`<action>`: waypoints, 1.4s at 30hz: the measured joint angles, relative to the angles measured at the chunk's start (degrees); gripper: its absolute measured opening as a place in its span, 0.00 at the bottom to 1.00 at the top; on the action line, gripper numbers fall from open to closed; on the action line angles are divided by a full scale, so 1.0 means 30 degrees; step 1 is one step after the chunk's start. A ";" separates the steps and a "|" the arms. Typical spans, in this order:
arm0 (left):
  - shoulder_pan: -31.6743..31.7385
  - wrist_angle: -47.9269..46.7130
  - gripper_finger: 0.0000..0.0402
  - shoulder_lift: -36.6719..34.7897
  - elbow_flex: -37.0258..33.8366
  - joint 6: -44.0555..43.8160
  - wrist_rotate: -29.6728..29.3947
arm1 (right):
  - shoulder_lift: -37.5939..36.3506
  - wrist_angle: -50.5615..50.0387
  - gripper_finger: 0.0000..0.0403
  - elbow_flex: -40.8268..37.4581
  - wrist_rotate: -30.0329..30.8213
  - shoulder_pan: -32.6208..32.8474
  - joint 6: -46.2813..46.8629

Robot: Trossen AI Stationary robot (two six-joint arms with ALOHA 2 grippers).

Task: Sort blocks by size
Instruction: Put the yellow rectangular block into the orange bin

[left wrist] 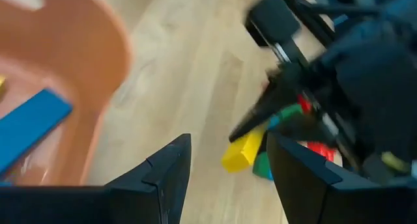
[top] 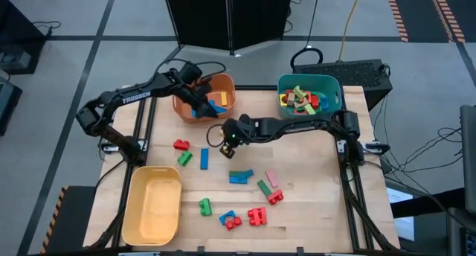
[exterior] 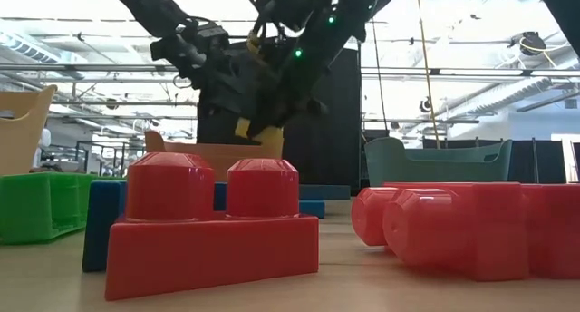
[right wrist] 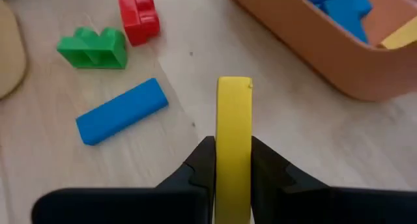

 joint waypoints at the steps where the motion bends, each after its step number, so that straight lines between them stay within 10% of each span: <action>1: -0.0073 0.0003 0.49 0.0000 0.0000 0.0519 0.0221 | -0.0245 -0.0153 0.11 0.0000 -0.0123 -0.0148 -0.0142; 19: -0.2400 0.0083 0.49 0.0000 0.0000 0.8239 0.2848 | -0.1175 0.0113 0.11 0.0007 -0.2645 -0.1181 -0.0940; 42: -0.3194 0.0229 0.49 0.0000 0.0000 0.9275 -0.0474 | -0.2450 0.0335 0.11 0.0015 -0.3440 -0.1217 -0.1509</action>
